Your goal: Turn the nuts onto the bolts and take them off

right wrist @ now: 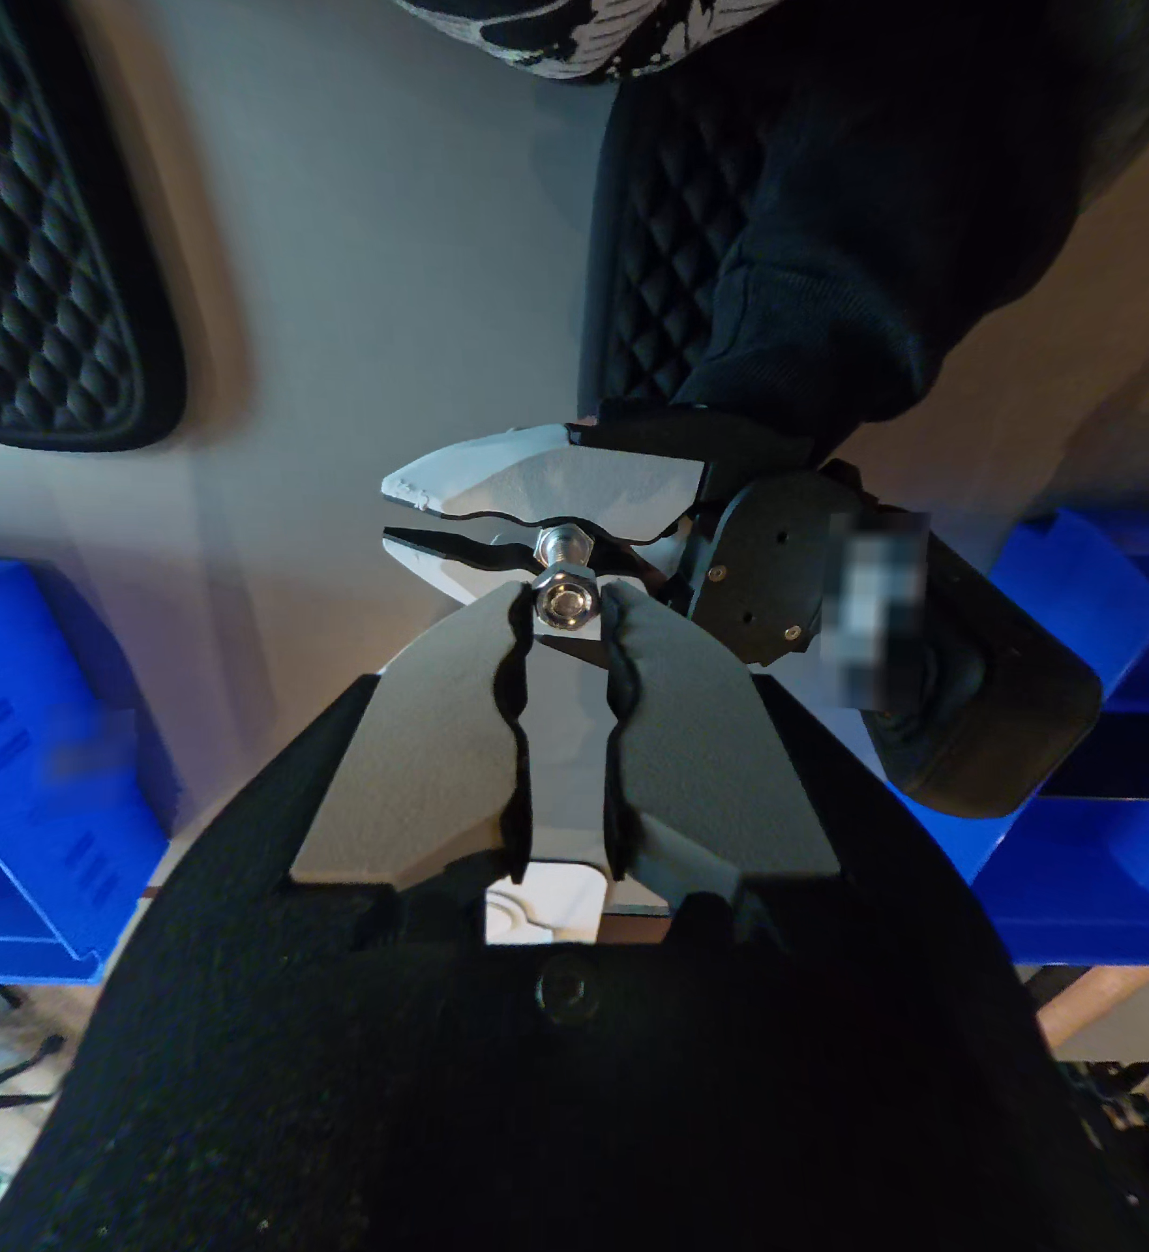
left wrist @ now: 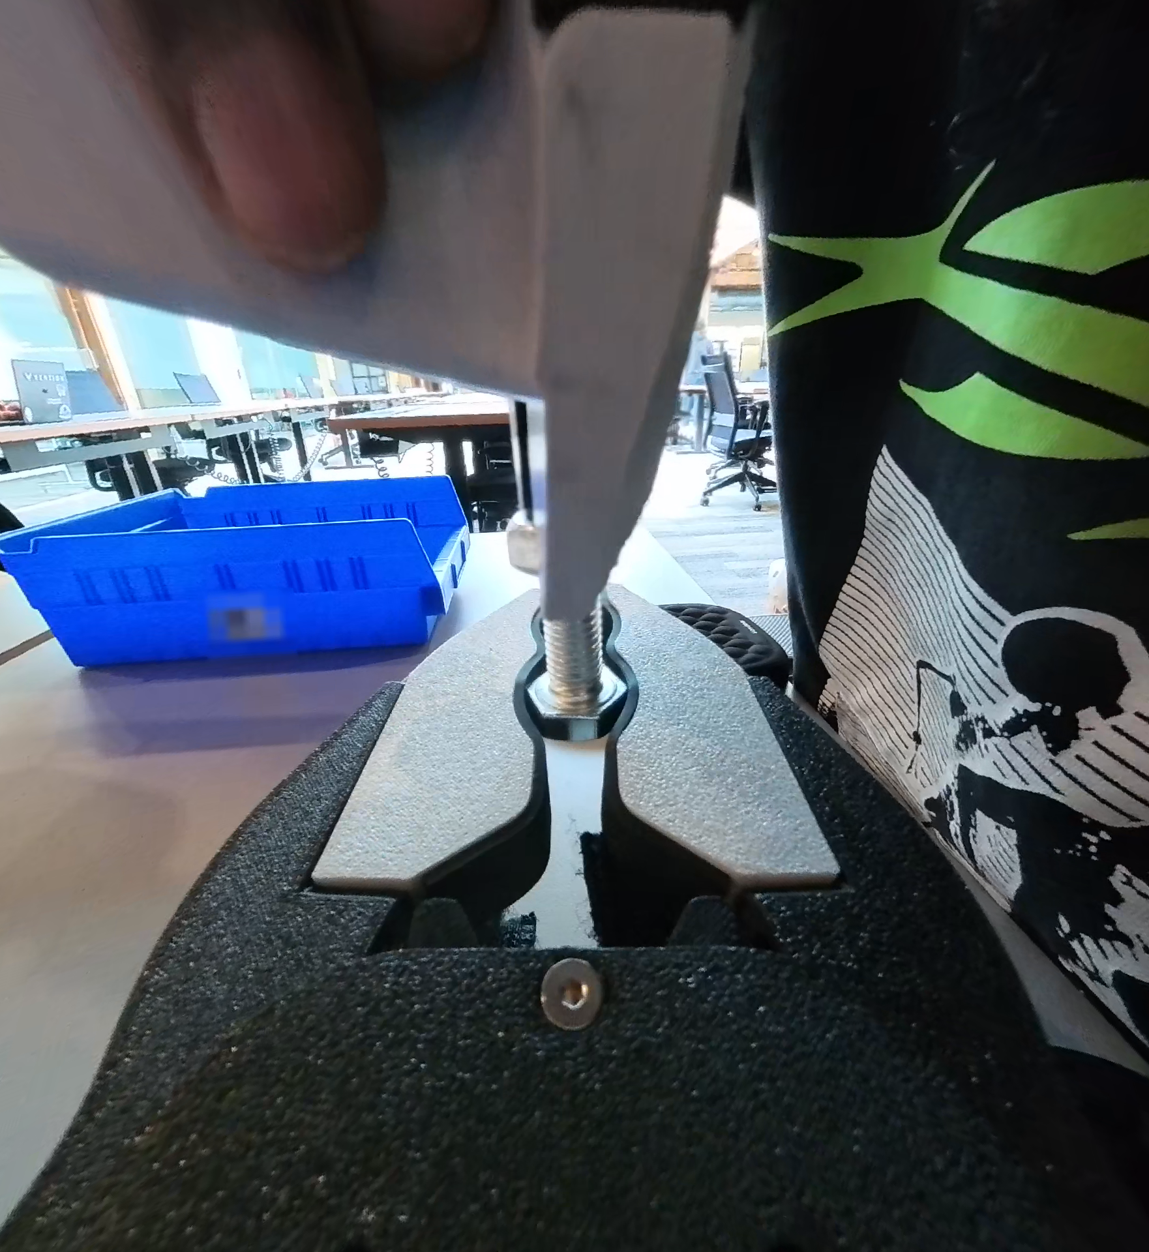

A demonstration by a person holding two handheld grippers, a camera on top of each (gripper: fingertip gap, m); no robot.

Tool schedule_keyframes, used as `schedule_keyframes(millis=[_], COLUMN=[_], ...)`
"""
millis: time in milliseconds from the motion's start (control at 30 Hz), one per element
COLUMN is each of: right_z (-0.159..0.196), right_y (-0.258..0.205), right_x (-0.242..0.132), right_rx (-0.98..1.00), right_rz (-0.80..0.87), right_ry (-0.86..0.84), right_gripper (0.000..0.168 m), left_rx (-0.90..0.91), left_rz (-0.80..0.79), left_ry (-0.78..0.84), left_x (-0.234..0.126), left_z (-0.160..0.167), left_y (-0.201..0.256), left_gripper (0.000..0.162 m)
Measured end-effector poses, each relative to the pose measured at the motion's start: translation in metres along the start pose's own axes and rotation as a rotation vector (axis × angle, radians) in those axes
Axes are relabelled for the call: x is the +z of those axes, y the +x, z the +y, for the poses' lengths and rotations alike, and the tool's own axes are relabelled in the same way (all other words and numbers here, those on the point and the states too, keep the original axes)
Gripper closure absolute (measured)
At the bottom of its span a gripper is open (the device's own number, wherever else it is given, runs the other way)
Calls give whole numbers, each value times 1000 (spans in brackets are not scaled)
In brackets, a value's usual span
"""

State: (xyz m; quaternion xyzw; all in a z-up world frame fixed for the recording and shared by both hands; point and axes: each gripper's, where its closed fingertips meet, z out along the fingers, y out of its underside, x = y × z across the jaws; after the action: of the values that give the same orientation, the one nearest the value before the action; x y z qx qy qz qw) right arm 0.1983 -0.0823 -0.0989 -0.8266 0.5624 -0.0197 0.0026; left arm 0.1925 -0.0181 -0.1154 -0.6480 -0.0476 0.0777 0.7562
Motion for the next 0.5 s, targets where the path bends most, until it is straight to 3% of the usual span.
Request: schedule_keyframes(millis=[167,367,433,500], right_z=[5,10,8,9], right_y=[3,-3,-4,-4], right_x=[1,5,6,7], right_rx=[193,1056,1196,1206], right_rz=[10,-19,-31,-16], right_ry=[-1,-40,-28,-25], right_gripper=[150,151,151,151], left_rx=[-1,-2,0,-1], left_rz=[-11,-24,-19,-19], left_ry=[5,4,-5,-6], left_x=[-1,-1,-1,-1], left_z=[0,0,1,1], left_y=[-2,-4,-3,-3], left_gripper=[151,151,151,151])
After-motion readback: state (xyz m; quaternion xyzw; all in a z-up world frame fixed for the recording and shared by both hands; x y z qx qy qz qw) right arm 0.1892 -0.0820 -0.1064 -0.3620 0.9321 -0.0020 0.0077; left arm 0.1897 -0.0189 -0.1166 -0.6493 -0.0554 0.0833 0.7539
